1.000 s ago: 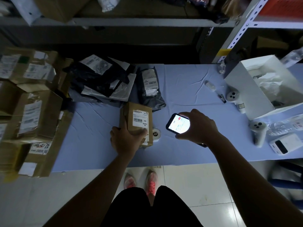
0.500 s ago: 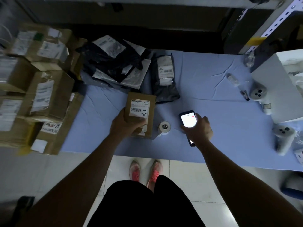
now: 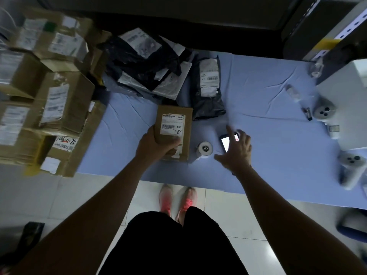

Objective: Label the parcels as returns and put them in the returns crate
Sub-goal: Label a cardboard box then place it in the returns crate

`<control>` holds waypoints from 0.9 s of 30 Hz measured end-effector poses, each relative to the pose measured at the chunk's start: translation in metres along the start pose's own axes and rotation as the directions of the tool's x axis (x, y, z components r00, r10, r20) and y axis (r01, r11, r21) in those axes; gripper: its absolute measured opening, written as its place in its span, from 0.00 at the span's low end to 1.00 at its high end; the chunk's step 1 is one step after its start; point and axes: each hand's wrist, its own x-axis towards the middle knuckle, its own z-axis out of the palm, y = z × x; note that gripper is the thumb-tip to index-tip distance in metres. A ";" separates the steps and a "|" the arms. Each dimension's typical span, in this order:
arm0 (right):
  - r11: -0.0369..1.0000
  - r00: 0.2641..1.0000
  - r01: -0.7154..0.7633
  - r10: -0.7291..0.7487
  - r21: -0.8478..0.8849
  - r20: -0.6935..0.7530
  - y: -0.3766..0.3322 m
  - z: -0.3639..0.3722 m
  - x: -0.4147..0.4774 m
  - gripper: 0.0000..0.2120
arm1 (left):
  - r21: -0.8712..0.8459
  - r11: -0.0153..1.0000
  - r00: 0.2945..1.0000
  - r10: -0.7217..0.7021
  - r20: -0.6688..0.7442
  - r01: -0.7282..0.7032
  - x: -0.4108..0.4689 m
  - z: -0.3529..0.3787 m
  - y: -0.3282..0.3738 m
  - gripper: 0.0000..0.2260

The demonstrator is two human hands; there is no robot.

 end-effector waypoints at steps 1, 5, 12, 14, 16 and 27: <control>0.990 0.990 0.136 -0.137 0.043 0.020 -0.007 -0.003 -0.001 0.55 | 0.002 1.000 1.000 0.003 -0.005 -0.003 0.000 0.000 -0.001 0.45; 0.889 0.874 0.414 -0.448 0.195 0.189 -0.031 -0.004 -0.006 0.44 | 0.030 1.000 1.000 -0.004 -0.003 0.004 0.000 -0.002 0.000 0.47; 0.916 0.955 0.287 -0.298 0.281 -0.004 -0.038 0.003 -0.016 0.16 | 0.013 0.998 0.997 -0.054 -0.052 0.054 0.003 -0.003 0.010 0.51; 0.912 0.987 0.156 -0.158 0.380 -0.026 -0.037 -0.001 -0.019 0.22 | 0.063 0.998 0.987 0.003 -0.162 0.007 -0.001 0.000 0.016 0.45; 0.842 0.998 0.063 -0.039 0.535 -0.056 -0.040 -0.011 -0.021 0.24 | 0.169 0.968 0.948 0.220 -0.228 -0.184 -0.004 0.002 0.023 0.37; 0.572 0.991 0.089 0.035 0.816 -0.133 -0.056 -0.078 -0.026 0.21 | -0.011 0.741 0.730 0.664 0.164 -0.672 0.008 0.023 0.086 0.15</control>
